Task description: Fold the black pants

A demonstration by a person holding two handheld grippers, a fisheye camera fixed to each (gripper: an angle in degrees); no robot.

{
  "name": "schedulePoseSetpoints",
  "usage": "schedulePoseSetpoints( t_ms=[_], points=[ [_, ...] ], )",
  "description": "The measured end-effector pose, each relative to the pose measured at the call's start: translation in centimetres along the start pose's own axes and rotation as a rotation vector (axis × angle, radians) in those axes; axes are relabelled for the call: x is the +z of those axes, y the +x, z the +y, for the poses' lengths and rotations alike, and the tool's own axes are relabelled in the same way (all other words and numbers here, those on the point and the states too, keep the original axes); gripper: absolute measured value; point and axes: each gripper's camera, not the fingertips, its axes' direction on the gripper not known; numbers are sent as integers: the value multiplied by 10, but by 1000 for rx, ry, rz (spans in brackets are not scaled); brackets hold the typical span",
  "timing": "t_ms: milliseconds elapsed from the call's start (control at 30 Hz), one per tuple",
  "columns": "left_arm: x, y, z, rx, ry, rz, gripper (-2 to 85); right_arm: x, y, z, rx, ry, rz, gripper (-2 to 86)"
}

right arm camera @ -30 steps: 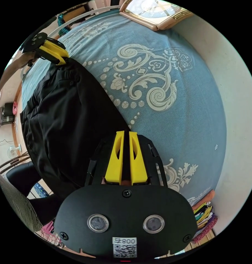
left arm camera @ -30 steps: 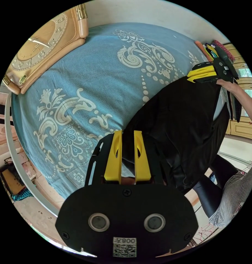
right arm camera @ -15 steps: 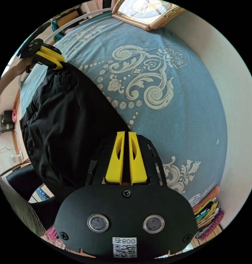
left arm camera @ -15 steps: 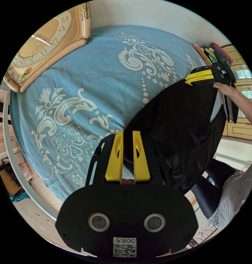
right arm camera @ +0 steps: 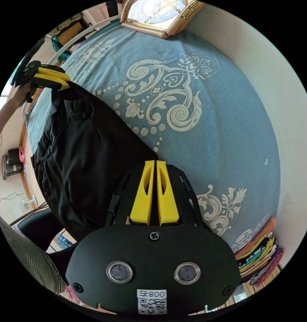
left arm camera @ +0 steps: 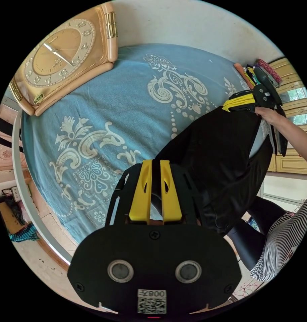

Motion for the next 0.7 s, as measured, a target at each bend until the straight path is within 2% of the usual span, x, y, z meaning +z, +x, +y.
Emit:
schedulePoseSetpoints(
  t_ms=[300,700],
  points=[
    [-11,53,51,-30,68,-48,11,-13,-2,49,6,82,-2,5],
    [-33,152,156,3,202,-160,10,-39,-34,167,-37,285,7,5]
  ],
)
